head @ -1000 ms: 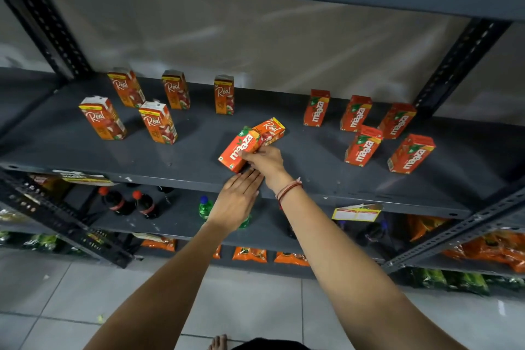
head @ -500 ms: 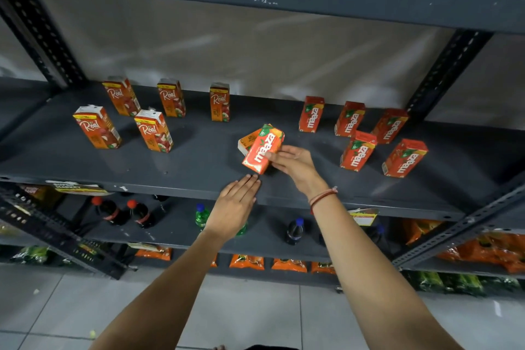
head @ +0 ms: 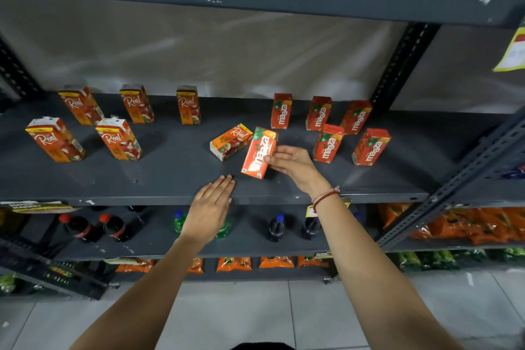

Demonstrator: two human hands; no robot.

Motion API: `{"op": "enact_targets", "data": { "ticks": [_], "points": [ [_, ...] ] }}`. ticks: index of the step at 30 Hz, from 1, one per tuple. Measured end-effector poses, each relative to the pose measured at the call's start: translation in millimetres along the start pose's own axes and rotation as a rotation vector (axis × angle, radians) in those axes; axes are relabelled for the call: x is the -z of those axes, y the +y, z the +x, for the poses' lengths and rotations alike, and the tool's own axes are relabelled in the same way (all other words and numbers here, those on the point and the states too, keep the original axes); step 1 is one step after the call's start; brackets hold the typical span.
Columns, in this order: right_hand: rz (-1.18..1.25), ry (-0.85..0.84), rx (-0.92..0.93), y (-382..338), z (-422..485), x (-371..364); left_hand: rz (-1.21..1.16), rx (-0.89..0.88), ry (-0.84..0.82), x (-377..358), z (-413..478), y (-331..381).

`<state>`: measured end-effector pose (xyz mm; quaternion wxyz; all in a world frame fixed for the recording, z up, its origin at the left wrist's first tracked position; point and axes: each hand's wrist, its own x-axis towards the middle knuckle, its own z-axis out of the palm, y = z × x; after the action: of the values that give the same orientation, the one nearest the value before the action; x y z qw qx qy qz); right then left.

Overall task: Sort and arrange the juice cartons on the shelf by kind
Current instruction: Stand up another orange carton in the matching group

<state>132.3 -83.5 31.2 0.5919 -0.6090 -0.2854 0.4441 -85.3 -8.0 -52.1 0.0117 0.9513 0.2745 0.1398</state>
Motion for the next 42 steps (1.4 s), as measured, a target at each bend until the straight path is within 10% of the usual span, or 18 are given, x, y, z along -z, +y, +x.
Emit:
{"op": "enact_targets", "data": {
  "ticks": [21,33,39,42],
  "points": [
    [-0.423,0.162,0.123,-31.9,27.7,41.3,-0.014,0.029,-0.035,5.7,0.2,3.0],
    [-0.249,0.240,0.014,-8.0,25.9,36.5,-0.036,0.031,-0.055,4.4,0.0,0.8],
    [-0.270,0.763,0.232,9.7,-6.3,-1.0,-0.102,0.010,-0.051,8.4,5.8,4.5],
    [-0.246,0.670,0.169,29.2,0.1,-47.9,-0.100,0.068,-0.025,13.0,-0.1,-16.6]
  ]
}}
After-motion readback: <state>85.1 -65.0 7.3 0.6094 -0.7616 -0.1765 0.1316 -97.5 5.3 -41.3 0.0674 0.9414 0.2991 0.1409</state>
